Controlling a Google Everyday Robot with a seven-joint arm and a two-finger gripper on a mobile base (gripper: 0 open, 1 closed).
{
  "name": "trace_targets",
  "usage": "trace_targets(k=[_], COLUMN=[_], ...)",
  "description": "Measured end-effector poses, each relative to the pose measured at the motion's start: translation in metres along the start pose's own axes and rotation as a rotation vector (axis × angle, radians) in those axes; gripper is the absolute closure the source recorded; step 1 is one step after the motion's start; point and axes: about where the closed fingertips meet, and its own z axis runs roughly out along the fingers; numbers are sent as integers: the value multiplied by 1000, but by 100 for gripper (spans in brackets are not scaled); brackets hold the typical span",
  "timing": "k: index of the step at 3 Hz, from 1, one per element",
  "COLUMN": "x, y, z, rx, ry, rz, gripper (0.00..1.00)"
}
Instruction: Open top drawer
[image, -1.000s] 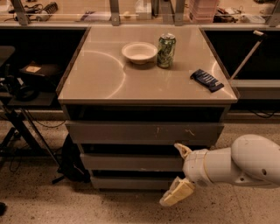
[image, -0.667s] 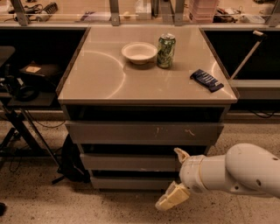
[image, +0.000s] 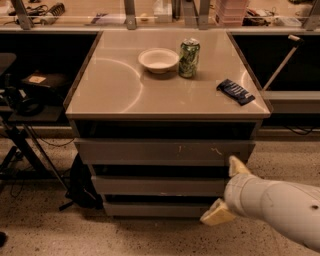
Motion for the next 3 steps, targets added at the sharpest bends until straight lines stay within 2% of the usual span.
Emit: trace_targets(k=[1, 2, 3], x=[-8, -11, -50], y=[-41, -48, -68], z=[-19, -14, -7], rx=[139, 137, 153], ry=[-8, -2, -34], rz=[-37, -73, -164], gripper=[0, 0, 0])
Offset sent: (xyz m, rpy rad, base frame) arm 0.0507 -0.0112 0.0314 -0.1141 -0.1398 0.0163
